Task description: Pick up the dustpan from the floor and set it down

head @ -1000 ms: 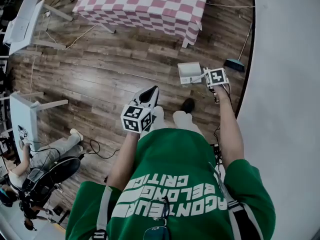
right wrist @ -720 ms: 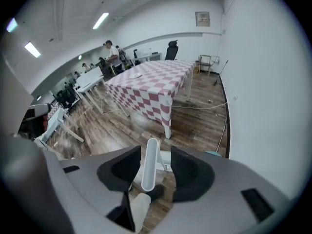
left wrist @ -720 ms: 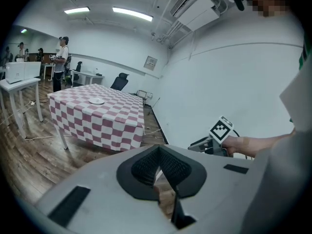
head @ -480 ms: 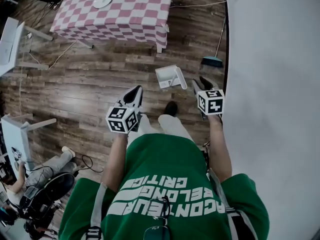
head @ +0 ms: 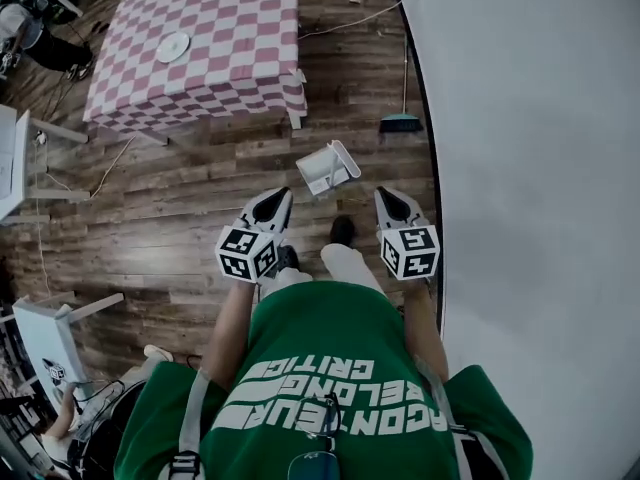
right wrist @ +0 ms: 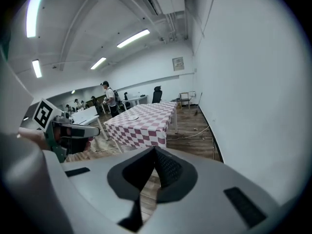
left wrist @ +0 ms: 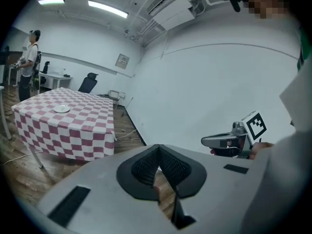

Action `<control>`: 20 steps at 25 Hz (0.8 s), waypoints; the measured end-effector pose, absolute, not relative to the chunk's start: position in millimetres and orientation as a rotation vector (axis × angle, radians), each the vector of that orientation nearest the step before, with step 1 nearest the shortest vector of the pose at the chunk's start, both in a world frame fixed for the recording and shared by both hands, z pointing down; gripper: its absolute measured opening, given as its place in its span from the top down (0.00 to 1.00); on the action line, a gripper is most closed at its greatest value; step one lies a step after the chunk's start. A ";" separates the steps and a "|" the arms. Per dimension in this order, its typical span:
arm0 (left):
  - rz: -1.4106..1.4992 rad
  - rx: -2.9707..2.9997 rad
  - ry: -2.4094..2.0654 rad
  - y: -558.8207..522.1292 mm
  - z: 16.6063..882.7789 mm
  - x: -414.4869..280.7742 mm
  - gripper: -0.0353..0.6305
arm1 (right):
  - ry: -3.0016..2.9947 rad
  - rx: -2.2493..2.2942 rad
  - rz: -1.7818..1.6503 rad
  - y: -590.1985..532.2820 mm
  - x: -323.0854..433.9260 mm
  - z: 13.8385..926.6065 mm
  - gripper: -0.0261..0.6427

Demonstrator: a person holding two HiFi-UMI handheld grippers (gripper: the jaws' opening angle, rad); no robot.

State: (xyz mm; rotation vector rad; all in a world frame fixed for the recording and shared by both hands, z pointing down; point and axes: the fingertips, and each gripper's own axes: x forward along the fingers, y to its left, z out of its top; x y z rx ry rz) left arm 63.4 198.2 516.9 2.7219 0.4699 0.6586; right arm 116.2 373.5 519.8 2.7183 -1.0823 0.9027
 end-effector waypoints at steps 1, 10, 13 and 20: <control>0.657 2.718 0.507 197.5 514.3 56.2 0.95 | -1.067 2.747 0.891 370.1 104.7 514.6 0.95; 0.620 2.686 0.686 167.8 502.4 -1.8 0.95 | -0.946 2.822 0.808 331.0 10.6 498.7 0.95; 0.605 2.672 0.711 157.7 500.2 -14.8 0.95 | -0.924 2.814 0.790 322.7 -8.8 494.3 0.95; 0.578 2.649 0.740 145.8 499.6 -28.1 0.95 | -0.860 2.817 0.727 312.8 -31.0 483.6 0.95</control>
